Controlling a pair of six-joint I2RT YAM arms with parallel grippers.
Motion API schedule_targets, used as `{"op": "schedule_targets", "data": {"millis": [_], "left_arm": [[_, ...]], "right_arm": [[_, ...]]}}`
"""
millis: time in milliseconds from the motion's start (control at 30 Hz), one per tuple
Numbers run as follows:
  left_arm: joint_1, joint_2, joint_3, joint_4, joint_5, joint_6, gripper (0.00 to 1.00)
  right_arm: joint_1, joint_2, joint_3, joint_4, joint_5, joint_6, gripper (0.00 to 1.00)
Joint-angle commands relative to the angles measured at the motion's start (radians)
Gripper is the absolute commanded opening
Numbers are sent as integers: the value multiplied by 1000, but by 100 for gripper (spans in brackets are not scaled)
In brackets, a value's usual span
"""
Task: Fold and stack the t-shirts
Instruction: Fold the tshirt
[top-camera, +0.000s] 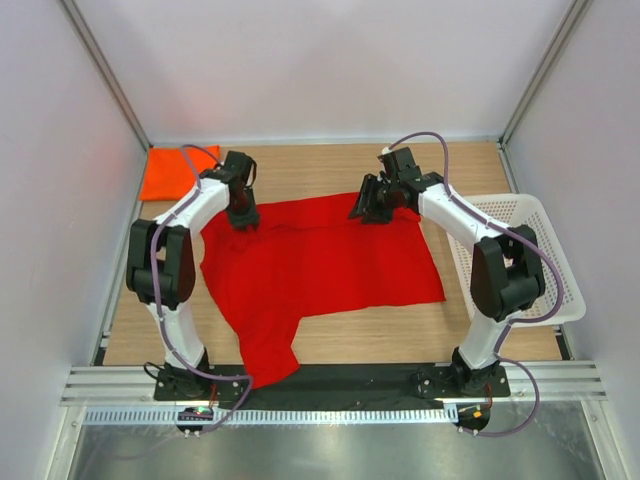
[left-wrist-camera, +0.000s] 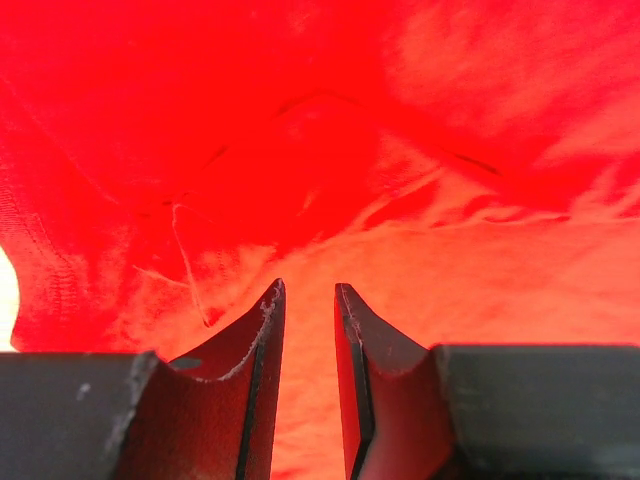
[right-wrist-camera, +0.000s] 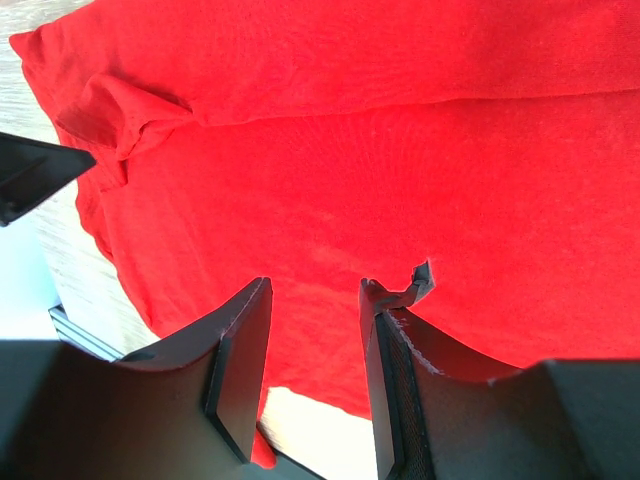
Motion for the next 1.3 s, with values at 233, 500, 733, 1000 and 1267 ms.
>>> {"op": "schedule_targets", "data": {"millis": [233, 500, 733, 1000, 1267], "left_arm": [[-9, 65, 71, -3, 42, -20, 31], [-8, 103, 91, -17, 3, -7, 34], [-6, 113, 77, -22, -22, 10, 34], [-8, 128, 79, -22, -28, 17, 32], [-6, 137, 90, -19, -11, 19, 23]], "right_arm": [[-1, -23, 6, 44, -22, 10, 47], [-10, -28, 5, 39, -27, 4, 47], [-14, -19, 14, 41, -35, 6, 47], [-17, -19, 6, 50, -36, 13, 47], [-16, -36, -14, 53, -27, 23, 47]]}}
